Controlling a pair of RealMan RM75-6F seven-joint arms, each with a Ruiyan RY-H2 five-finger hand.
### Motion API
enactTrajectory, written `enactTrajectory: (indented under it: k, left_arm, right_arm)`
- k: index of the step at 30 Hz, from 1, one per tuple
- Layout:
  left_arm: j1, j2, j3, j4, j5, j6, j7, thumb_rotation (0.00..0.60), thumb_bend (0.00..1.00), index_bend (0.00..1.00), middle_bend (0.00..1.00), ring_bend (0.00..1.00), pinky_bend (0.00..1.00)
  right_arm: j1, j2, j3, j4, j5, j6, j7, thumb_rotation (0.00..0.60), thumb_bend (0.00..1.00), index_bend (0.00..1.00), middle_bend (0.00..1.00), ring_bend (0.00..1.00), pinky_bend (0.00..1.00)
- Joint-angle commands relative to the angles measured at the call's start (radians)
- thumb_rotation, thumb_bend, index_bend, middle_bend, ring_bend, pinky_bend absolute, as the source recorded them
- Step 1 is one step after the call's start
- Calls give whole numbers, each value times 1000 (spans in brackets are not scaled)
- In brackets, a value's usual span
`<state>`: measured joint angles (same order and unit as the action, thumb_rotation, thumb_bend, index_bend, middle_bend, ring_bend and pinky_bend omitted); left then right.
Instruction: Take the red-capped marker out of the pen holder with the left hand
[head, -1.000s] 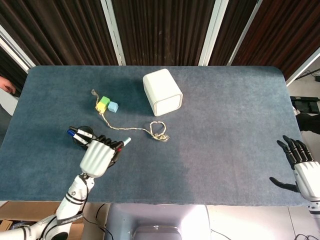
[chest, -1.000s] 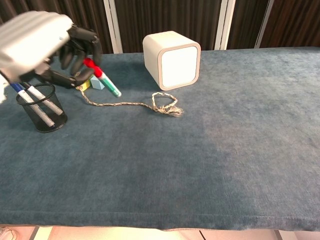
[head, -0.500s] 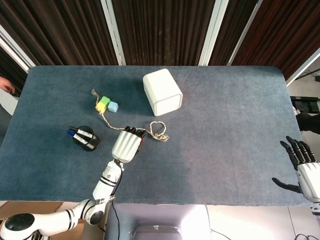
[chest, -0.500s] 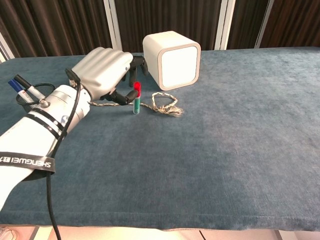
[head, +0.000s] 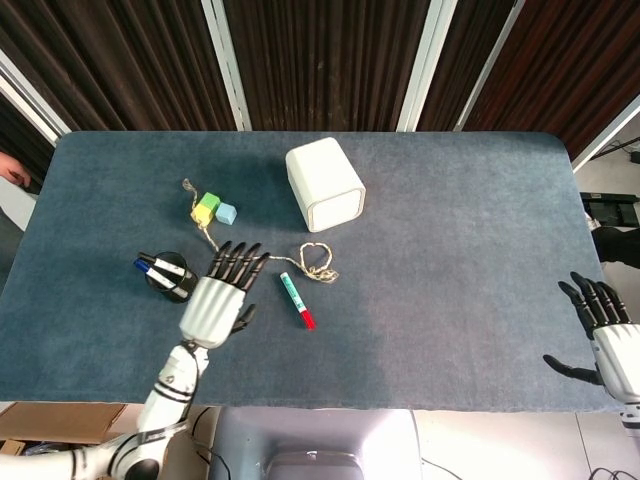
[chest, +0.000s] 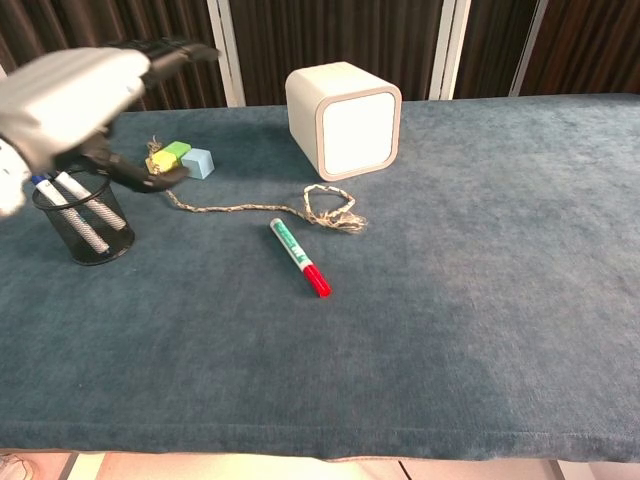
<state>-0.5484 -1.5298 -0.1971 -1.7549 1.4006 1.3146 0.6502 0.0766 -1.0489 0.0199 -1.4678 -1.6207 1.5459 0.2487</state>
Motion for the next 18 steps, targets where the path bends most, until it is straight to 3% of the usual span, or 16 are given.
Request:
enactTrajectory:
  k: [1,5,10,18]
  left_arm:
    - [169,264,56,-114,-72,121,-42,600,291,10,33,0,1]
    - [268,377,70,-79,-139,170,-195,600,293,32,38,0,0]
    - [375,470,137,-21,-116,187,-416,600,294,47,38,0,0]
    - [523,436,222,49,22,353,-515,600,293,83,60,9,0]
  right_arm:
    - [3,-1,-1,2,-2,-5,2,600,50,0,88,0,72]
    - [10,-9,-2,7,-8,-13,4,600,50,0,88,0,72]
    - [17,-15,-2,9,-17,-15,3,600,50,0,88,0,72]
    - [21,-16,-5,-1,-23,-16,-10,600,50,0,88,0,72]
